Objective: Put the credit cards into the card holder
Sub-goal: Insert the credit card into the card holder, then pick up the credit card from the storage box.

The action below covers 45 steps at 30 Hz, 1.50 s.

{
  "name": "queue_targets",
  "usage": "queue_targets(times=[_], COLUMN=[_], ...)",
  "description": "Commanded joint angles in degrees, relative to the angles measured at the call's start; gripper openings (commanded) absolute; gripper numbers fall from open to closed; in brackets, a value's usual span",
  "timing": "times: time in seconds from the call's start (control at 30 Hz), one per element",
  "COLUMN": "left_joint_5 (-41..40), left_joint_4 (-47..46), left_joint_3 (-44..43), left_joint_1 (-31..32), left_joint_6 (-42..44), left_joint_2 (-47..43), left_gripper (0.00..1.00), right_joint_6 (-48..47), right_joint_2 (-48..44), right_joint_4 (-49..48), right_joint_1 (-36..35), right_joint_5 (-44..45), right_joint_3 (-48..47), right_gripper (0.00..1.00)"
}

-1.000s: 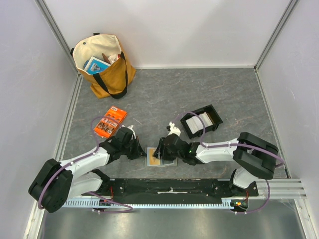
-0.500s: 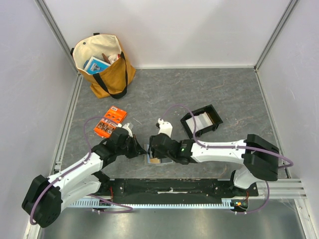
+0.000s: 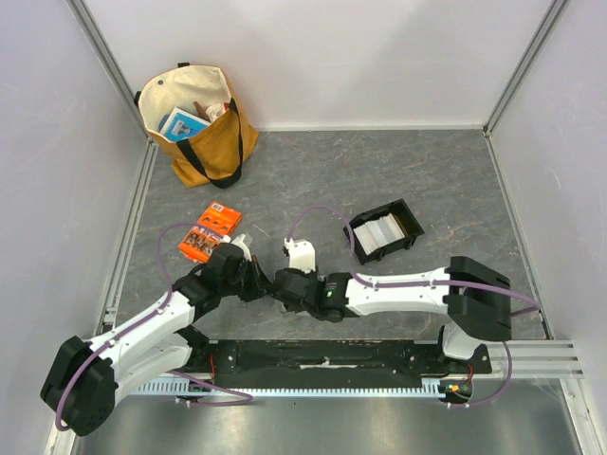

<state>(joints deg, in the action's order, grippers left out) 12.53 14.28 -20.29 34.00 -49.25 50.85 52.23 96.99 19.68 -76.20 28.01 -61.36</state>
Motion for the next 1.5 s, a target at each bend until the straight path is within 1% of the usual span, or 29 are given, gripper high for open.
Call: queue_targets(times=[0.0, 0.13, 0.2, 0.3, 0.43, 0.6, 0.87, 1.07, 1.47], left_joint_5=[-0.6, -0.6, -0.8, -0.8, -0.8, -0.7, -1.0, -1.0, -0.9], left_joint_4=[0.0, 0.1, 0.1, 0.5, 0.3, 0.6, 1.0, 0.7, 0.7], left_joint_3=[-0.7, -1.0, -1.1, -1.4, -1.6, -2.2, -3.0, -3.5, -3.4], left_joint_1=[0.2, 0.1, 0.1, 0.2, 0.2, 0.1, 0.1, 0.0, 0.1], left_joint_6=[-1.0, -0.7, -0.6, -0.3, -0.3, 0.3, 0.6, 0.8, 1.0], left_joint_2=[-0.1, -0.1, -0.3, -0.4, -0.1, 0.1, 0.7, 1.9, 2.1], left_gripper=[0.02, 0.02, 0.02, 0.02, 0.02, 0.02, 0.02, 0.02, 0.02], right_joint_6=[-1.9, -6.9, -11.4, -19.0, -26.1, -30.6, -34.6, -35.4, -34.9], right_joint_2=[-8.5, -15.6, -18.3, -19.9, -17.7, -13.5, -9.5, -7.2, -4.4], right_joint_4=[1.2, 3.4, 3.4, 3.6, 3.5, 2.6, 0.3, -1.1, -3.0], right_joint_1=[3.3, 13.1, 19.4, 29.1, 39.7, 48.9, 56.8, 58.8, 60.6], right_joint_5=[5.4, 4.6, 2.0, -2.6, -8.5, -15.1, -18.5, -21.7, -22.6], right_joint_3=[0.8, 2.9, 3.7, 3.7, 1.9, 0.8, 1.8, 3.0, 5.7], right_gripper=[0.64, 0.65, 0.66, 0.69, 0.73, 0.75, 0.76, 0.76, 0.77])
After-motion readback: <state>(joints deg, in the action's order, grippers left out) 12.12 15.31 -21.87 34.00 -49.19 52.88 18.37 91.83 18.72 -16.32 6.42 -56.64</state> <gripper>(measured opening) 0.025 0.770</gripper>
